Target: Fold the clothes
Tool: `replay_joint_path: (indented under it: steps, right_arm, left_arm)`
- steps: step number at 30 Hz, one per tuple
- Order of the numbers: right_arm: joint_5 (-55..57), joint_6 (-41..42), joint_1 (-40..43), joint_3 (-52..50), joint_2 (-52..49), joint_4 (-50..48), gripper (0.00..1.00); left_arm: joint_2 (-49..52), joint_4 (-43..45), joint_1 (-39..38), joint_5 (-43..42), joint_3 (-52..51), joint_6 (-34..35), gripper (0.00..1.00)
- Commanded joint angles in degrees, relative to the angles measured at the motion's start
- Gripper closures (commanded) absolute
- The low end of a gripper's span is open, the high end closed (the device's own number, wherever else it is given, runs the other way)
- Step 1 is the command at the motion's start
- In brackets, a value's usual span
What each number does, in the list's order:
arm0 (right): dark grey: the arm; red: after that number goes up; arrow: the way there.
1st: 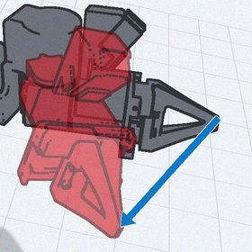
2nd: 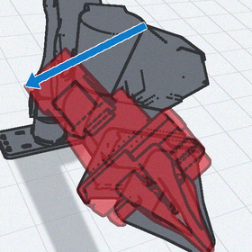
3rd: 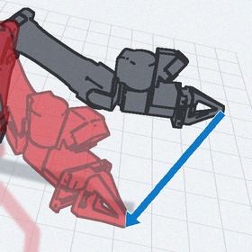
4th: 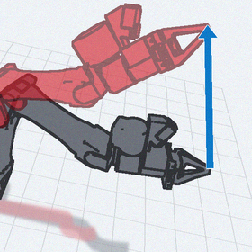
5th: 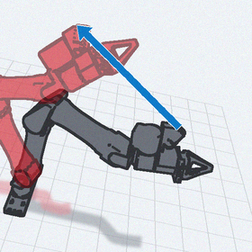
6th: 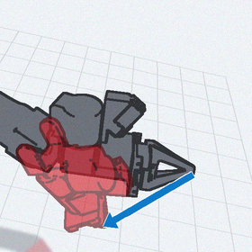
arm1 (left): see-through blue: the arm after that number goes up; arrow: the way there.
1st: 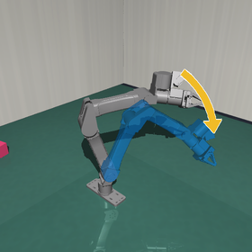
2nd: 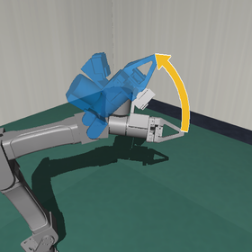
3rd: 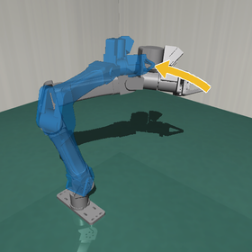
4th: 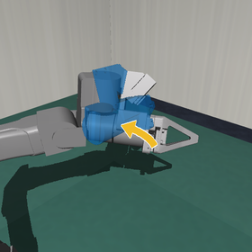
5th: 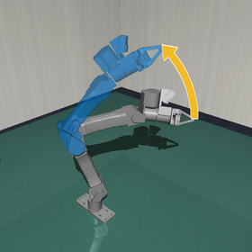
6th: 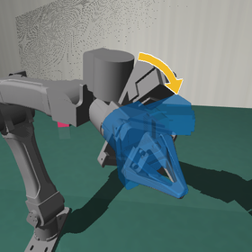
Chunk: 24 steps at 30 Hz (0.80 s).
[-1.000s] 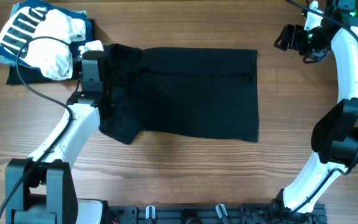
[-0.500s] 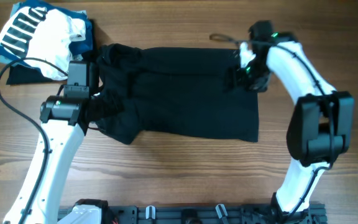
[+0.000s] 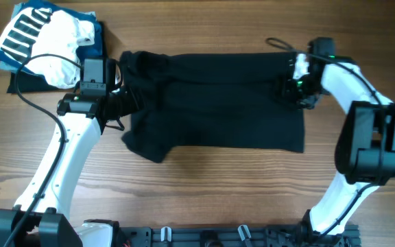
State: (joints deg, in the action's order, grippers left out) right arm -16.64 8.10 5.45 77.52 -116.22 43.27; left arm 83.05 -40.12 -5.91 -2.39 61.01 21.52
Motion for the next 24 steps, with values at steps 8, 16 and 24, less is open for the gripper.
replay_joint_path:
  steps: [8,16,24]
  right_arm:
    - [4.92,12.79,4.11,2.29,30.12,16.06,0.00]
    - [13.57,25.77,4.13,-3.89,36.85,29.27,0.13]
    - [15.30,29.53,4.11,-17.88,36.83,18.73,0.18]
  left_arm:
    - [-1.36,-20.41,-2.25,-2.05,11.96,6.14,0.18]
    - [-1.05,-22.05,-12.31,-2.14,-5.14,32.68,0.41]
    - [5.95,-1.92,-17.70,0.31,-15.91,37.46,0.51]
